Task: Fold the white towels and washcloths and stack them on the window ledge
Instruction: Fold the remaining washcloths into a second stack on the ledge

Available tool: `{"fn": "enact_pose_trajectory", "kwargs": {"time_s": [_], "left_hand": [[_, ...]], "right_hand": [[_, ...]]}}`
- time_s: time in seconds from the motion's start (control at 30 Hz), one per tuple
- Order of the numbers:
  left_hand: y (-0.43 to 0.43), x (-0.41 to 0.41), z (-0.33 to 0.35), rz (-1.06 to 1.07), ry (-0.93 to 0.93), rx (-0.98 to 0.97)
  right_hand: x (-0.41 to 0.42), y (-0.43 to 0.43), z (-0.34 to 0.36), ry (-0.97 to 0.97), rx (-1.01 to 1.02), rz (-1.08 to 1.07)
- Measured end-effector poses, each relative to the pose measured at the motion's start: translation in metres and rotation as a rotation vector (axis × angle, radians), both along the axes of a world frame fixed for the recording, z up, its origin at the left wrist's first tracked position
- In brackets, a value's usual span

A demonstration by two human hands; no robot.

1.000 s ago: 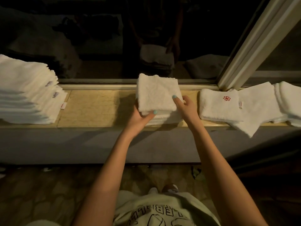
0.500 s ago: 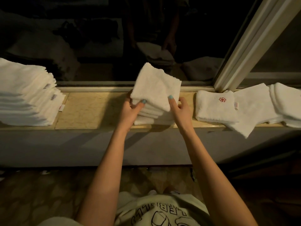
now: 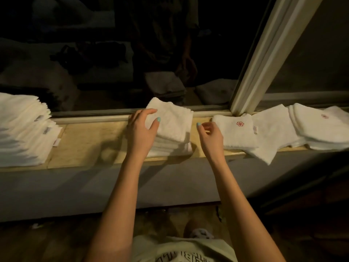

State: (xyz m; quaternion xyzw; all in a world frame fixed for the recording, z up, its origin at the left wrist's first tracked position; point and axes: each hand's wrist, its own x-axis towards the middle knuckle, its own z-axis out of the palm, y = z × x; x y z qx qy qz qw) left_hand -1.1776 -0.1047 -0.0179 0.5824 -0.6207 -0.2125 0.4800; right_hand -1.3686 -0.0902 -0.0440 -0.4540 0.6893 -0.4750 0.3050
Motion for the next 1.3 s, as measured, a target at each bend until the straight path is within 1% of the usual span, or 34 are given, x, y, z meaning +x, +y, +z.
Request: {"fn": "enact_pose_trajectory", "kwargs": {"time_s": [0.03,0.07,0.23,0.3,0.37,0.5,0.6,0.7,0.77,0.8,0.87,0.93,1.0,1.1,1.17,1.23,1.3], "left_hand": [[-0.002,-0.008,0.005,-0.022,-0.082,-0.035],[-0.004,-0.017,0.01,-0.063,-0.121,-0.05],[-0.015,-0.077,0.019,-0.332,-0.124,0.002],[-0.017,-0.105,0.014,-0.401,-0.128,0.029],[-0.021,-0.129,0.007,-0.429,-0.148,0.072],[-0.035,-0.166,-0.005,-0.4,-0.201,0.231],[-0.041,-0.186,-0.02,-0.338,-0.246,0.319],[-0.04,-0.195,-0.037,-0.424,-0.313,0.398],[-0.038,-0.201,-0.047,-0.494,-0.388,0.402],[-0.038,-0.204,-0.051,-0.483,-0.408,0.376],[-0.037,-0.211,-0.059,-0.371,-0.412,0.326],[-0.04,-0.215,-0.064,-0.216,-0.429,0.344],[-0.043,-0.216,-0.069,-0.119,-0.363,0.441],[-0.043,-0.216,-0.07,-0.106,-0.121,0.523],[-0.04,-0.217,-0.07,-0.106,0.001,0.532],[-0.035,-0.22,-0.069,-0.084,0.074,0.511],[-0.029,-0.223,-0.068,-0.067,0.198,0.479]], "right_hand": [[-0.008,0.002,0.001,0.002,-0.007,-0.027],[-0.017,0.004,0.003,0.003,-0.013,-0.054],[-0.072,0.009,0.014,0.043,-0.039,-0.2],[-0.097,0.012,0.016,0.062,-0.038,-0.241],[-0.122,0.015,0.017,0.07,0.008,-0.259],[-0.162,0.016,0.012,0.077,0.153,-0.202],[-0.187,0.013,0.009,0.063,0.3,-0.078],[-0.206,0.01,0.001,0.025,0.407,0.059],[-0.216,0.007,-0.004,-0.009,0.404,0.074],[-0.22,0.004,-0.005,-0.033,0.398,0.081],[-0.226,-0.001,-0.006,-0.054,0.409,0.124],[-0.227,-0.004,-0.007,-0.014,0.436,0.189],[-0.222,-0.004,-0.006,0.033,0.437,0.266],[-0.214,-0.003,-0.01,0.089,0.361,0.332],[-0.215,-0.005,-0.011,0.068,0.32,0.336],[-0.218,-0.008,-0.01,0.026,0.294,0.344],[-0.222,-0.009,-0.011,-0.003,0.268,0.346]]}}
